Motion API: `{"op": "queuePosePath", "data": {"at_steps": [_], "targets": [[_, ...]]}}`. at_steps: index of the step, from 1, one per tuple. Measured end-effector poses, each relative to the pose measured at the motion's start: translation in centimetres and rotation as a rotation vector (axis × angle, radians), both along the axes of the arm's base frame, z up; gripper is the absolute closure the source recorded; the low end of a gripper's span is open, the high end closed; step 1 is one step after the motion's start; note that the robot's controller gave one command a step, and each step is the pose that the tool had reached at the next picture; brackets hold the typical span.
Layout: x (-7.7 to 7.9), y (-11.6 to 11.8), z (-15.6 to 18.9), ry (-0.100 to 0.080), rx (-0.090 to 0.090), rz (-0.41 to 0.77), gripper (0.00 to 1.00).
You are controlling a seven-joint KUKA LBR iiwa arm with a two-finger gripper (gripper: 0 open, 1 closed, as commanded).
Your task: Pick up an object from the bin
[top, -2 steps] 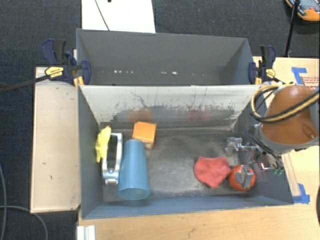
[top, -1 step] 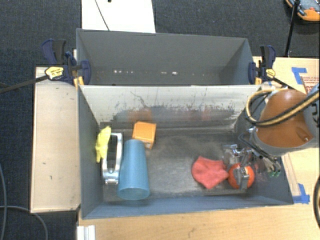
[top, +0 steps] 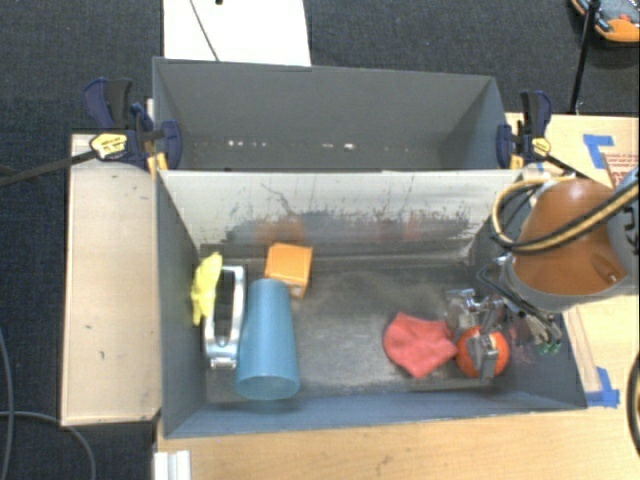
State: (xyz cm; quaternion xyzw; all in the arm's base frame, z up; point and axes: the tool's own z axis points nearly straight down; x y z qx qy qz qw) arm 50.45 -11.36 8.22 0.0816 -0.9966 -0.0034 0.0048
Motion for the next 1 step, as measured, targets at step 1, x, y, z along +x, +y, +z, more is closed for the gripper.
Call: {"op": "queuePosePath", "data": {"at_steps": [1], "targets": [[-0.80,0.02,3.75,-0.009,0.000,0.017,1.00]]}}
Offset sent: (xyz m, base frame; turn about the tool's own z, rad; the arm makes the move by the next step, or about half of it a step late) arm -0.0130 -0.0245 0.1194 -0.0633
